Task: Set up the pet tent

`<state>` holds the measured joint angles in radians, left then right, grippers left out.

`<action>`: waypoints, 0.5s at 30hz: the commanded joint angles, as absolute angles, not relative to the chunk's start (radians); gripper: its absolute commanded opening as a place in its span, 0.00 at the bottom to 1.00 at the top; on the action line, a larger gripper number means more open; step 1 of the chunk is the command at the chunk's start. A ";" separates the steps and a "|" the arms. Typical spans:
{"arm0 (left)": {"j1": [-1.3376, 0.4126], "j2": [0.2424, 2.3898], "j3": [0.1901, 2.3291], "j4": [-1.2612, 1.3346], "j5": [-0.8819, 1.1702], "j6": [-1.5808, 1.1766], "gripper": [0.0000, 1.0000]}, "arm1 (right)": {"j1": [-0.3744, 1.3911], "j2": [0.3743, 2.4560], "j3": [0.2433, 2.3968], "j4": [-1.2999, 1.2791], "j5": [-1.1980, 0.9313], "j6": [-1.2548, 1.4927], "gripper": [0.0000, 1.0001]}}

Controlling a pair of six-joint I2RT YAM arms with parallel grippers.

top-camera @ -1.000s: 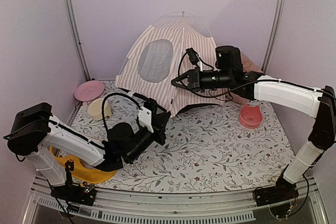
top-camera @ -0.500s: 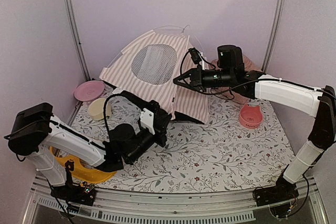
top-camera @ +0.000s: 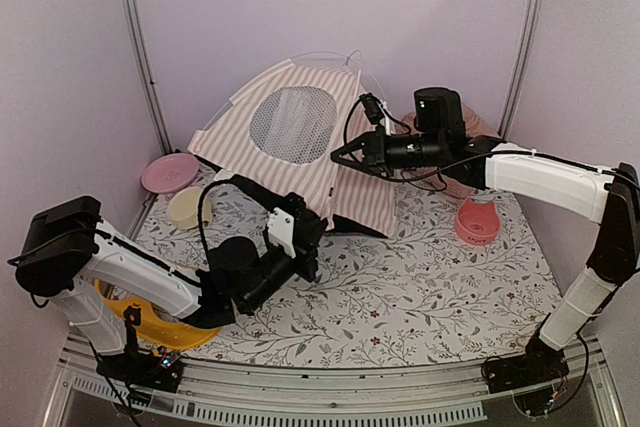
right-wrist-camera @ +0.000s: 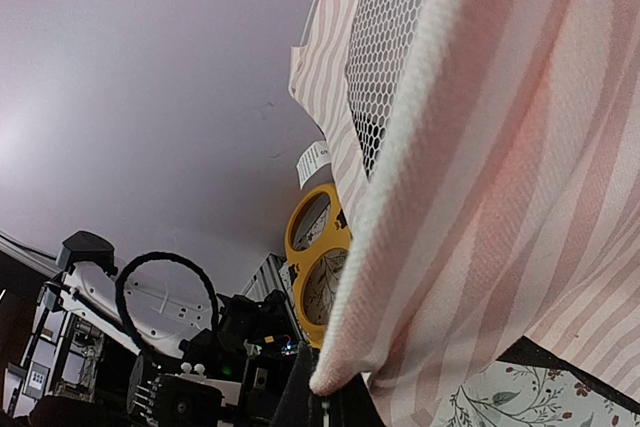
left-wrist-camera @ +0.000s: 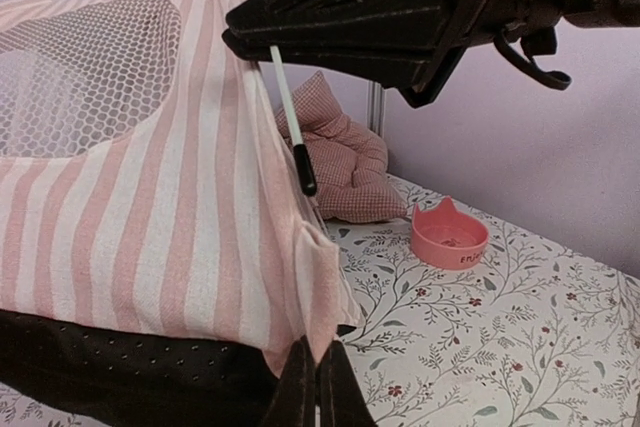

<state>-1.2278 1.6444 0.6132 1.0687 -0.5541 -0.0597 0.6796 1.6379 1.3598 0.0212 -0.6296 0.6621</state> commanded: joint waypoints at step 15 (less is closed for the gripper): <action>-1.315 1.697 0.548 0.827 -0.458 -0.054 0.00 | 0.620 1.609 1.392 0.334 -0.283 0.540 0.00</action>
<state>-1.2278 1.6466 0.6102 1.0405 -0.5579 -0.0597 0.6926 1.6379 1.3319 0.0147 -0.5522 0.5838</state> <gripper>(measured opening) 0.010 0.027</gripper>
